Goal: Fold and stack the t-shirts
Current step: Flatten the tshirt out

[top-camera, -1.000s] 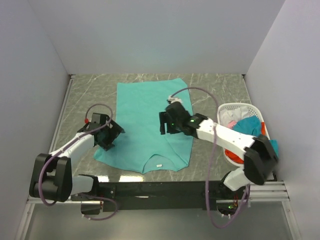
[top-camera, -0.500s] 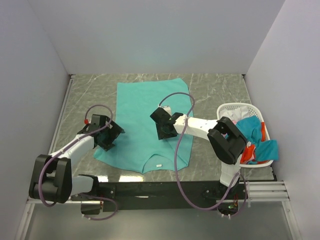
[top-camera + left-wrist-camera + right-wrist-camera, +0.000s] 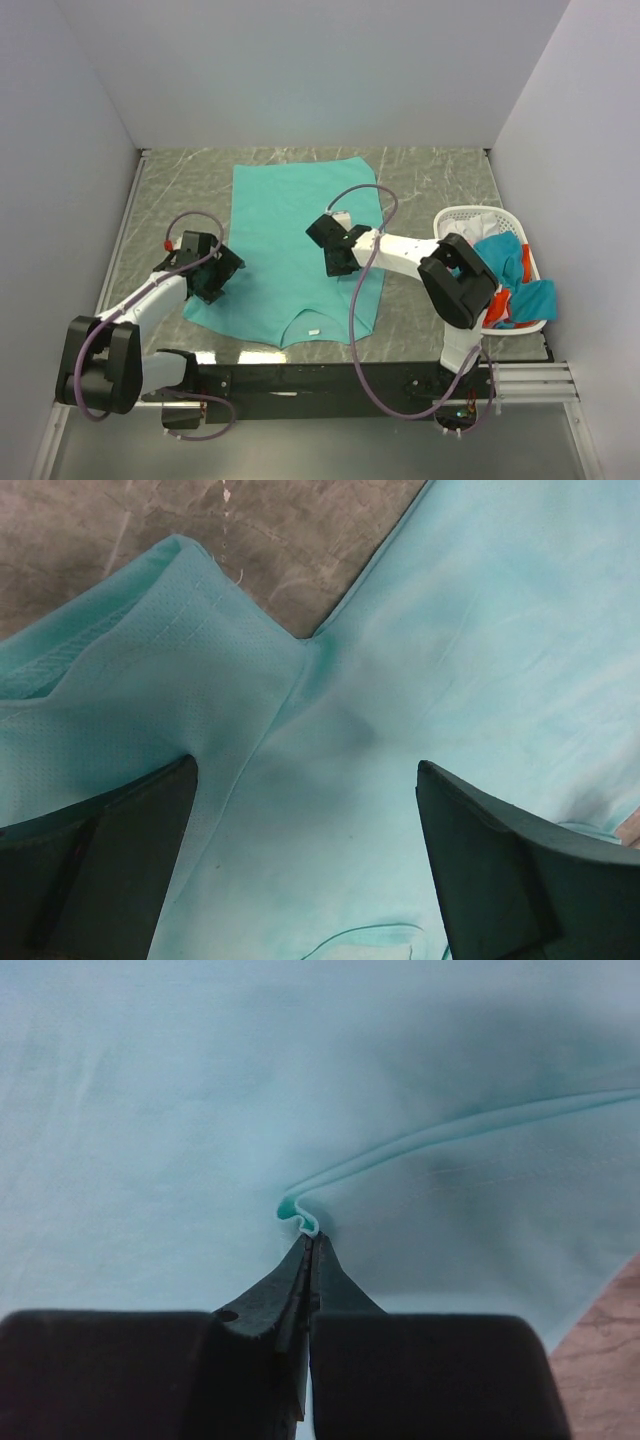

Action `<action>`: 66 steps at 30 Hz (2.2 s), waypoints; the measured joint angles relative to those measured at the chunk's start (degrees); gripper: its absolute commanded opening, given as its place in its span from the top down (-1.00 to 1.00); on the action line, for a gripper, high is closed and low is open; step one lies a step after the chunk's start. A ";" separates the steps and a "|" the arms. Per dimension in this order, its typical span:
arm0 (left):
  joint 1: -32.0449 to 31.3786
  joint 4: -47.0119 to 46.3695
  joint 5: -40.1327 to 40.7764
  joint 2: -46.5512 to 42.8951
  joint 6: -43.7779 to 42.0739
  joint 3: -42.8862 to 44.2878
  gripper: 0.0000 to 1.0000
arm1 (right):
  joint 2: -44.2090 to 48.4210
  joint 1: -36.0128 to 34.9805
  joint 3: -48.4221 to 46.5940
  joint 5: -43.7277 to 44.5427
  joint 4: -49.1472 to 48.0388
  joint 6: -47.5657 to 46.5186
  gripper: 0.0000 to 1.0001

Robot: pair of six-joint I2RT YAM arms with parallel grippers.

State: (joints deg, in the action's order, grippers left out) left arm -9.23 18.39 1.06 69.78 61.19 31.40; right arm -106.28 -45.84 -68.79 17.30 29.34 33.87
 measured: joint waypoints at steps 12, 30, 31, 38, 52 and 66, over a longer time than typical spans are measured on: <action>0.02 0.28 0.79 -0.17 -0.02 -0.04 -0.99 | 22.36 4.61 16.57 2.84 -0.37 3.37 1.00; 0.02 2.34 3.56 0.20 -0.04 0.87 -0.99 | 50.53 16.55 33.86 4.39 10.64 6.99 0.68; 0.02 2.95 4.22 0.20 -0.02 1.03 -0.99 | 50.53 16.55 32.92 4.79 11.50 7.06 0.58; 0.04 6.01 7.69 0.20 -0.02 1.73 -0.99 | 53.92 16.55 27.28 7.19 18.23 6.93 -0.29; 1.14 5.51 8.44 3.02 -0.09 3.17 -0.99 | 31.21 16.61 9.99 -19.34 -2.12 -8.00 -0.77; 3.87 5.38 8.76 23.32 -0.81 20.87 -0.99 | -11.19 17.38 -17.64 -24.68 -5.38 -9.94 -0.75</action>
State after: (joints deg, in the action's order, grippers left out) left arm -5.37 23.77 9.82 93.10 60.38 52.27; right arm -117.47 -28.47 -86.43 -7.38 23.97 23.92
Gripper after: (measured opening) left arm 0.994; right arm 0.882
